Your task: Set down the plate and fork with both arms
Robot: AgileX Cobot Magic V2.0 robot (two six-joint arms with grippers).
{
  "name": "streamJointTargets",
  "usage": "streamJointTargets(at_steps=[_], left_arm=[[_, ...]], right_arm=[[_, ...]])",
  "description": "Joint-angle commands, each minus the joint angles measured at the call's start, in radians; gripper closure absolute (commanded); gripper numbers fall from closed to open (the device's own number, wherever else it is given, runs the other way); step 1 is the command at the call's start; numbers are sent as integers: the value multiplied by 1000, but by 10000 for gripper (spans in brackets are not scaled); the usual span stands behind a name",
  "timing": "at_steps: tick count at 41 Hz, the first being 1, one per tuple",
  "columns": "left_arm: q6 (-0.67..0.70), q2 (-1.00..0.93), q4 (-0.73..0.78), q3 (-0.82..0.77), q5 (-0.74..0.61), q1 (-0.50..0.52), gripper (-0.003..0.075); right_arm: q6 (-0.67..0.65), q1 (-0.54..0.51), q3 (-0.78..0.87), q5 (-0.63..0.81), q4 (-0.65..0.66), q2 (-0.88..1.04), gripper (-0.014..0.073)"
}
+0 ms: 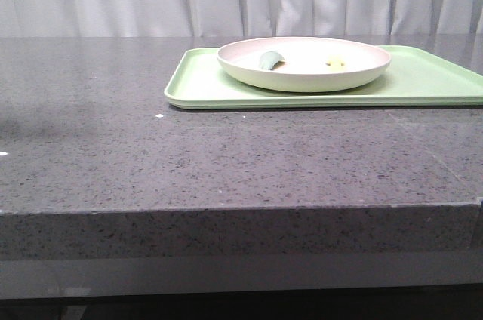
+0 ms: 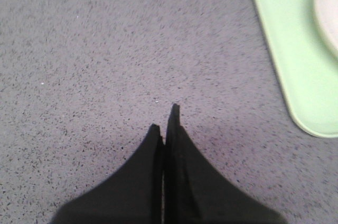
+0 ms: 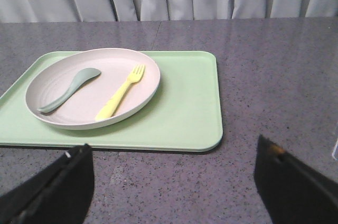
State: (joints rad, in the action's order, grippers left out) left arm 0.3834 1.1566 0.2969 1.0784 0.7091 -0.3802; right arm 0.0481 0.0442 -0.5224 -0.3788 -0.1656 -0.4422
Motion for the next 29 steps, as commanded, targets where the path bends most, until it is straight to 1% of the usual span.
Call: streamJointTargets(at_steps=[1,5,9,18,24,29], left_arm=[[-1,-149,11,-90,-178,2,738],[-1,-291,6,-209,-249,2,738],[-1,-417,6,-312,-292,2,738],[-10,-647,6,-493,-317,2,738],[-16,-731,6,-547,-317,2,738],[-16,-744,6,-547,-315,2,738]], right_arm=[[9,-6,-40,75,-4,-14,-42],[9,-6,-40,75,-4,-14,-42],[9,-6,-40,75,-4,-14,-42],[9,-6,-41,65,-30,-35,-41],[9,5,-87,63,-35,-146,-41],[9,52,-195,51,-37,-313,-41]])
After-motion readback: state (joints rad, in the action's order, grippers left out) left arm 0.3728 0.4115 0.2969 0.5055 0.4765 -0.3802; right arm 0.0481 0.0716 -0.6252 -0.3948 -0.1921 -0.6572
